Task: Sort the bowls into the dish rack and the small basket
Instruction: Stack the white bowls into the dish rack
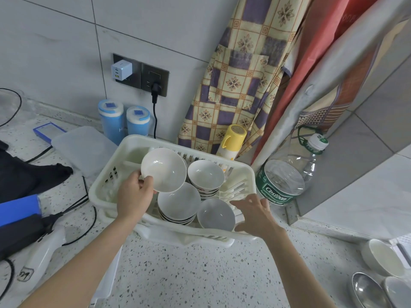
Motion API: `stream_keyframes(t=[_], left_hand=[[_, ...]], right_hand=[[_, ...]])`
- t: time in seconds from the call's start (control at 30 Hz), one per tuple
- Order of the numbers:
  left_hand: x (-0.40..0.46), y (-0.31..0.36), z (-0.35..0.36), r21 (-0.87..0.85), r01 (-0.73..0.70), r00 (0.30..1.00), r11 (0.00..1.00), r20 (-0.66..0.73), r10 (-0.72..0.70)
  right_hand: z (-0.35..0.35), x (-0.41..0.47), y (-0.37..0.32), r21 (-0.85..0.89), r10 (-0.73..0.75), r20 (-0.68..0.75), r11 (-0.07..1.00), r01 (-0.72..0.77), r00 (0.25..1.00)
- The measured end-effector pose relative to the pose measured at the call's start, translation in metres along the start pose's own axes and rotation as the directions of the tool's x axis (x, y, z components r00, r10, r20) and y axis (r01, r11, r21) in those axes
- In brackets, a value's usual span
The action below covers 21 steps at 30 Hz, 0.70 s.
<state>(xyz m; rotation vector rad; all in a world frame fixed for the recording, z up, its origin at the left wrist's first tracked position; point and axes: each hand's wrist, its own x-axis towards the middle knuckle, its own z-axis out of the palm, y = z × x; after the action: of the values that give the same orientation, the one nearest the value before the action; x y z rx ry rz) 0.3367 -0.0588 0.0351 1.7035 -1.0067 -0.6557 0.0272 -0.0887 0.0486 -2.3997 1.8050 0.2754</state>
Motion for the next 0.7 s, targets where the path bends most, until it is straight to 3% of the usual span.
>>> stream_keyframes(t=[0.7], left_hand=[[0.001,0.002,0.004,-0.029,0.016,1.0,0.999,0.001,-0.016]], right_hand=[[0.017,0.008,0.003,-0.082,-0.021,-0.016,0.996,0.019,1.0]])
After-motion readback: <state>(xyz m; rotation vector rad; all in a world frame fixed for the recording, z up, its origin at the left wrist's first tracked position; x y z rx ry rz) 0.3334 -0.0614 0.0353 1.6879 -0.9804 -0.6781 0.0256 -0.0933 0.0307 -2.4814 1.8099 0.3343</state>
